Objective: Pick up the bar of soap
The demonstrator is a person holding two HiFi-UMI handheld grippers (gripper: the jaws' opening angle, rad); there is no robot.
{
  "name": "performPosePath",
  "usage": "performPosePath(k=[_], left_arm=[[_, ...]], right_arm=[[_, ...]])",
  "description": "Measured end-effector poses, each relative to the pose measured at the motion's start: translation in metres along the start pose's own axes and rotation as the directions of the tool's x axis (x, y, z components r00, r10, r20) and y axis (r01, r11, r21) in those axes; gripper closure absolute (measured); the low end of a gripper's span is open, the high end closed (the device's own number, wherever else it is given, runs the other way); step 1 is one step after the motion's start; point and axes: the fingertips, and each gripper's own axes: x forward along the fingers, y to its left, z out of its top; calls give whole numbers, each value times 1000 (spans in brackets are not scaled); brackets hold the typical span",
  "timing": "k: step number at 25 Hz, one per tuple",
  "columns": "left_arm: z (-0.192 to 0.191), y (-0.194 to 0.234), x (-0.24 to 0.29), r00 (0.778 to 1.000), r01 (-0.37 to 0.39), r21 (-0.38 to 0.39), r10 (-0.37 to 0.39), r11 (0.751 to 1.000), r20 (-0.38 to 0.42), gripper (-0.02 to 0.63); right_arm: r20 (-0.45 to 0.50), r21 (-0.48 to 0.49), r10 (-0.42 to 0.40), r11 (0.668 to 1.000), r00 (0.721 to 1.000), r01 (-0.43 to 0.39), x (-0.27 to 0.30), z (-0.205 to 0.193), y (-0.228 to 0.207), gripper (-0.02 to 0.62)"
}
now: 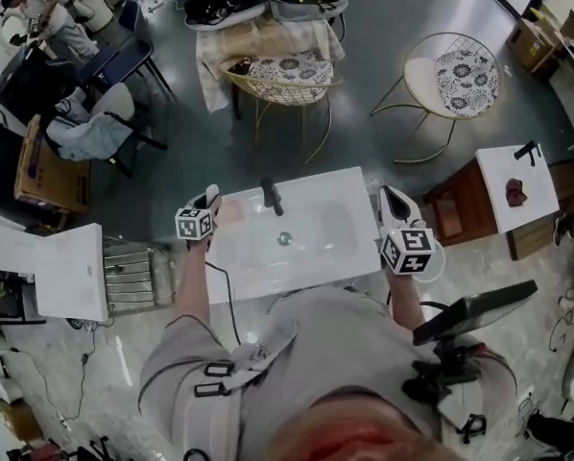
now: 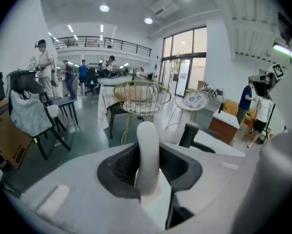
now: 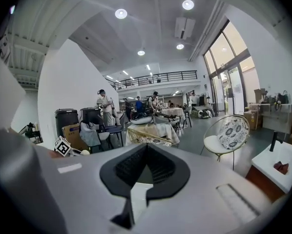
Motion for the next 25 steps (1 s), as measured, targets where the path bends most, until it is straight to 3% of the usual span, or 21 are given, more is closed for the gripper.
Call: performPosePath(k=[5, 12, 15, 20, 23, 25], left_arm=[[73, -33, -47, 972, -9, -7, 10, 1000, 236, 499], [163, -90, -124, 876, -12, -6, 14, 1000, 483, 499], [193, -117, -160, 822, -19, 2, 15, 1000, 570, 499], [234, -160, -225, 704, -74, 20, 38, 997, 709, 499], [239, -177, -252, 653, -87, 18, 44, 996, 756, 499], [244, -183, -263, 636, -64, 7, 36, 998, 771, 499]], right_arm=[[60, -51, 50, 998, 997, -47, 16, 33, 13, 594], [112, -88, 124, 990, 986, -114, 31, 63, 37, 594], [121, -92, 158, 985, 980, -147, 35, 69, 50, 594], [124, -70, 195, 980, 973, -188, 41, 76, 68, 594], [133, -69, 220, 975, 966, -213, 43, 80, 79, 594], [144, -82, 246, 968, 959, -236, 43, 85, 90, 594]])
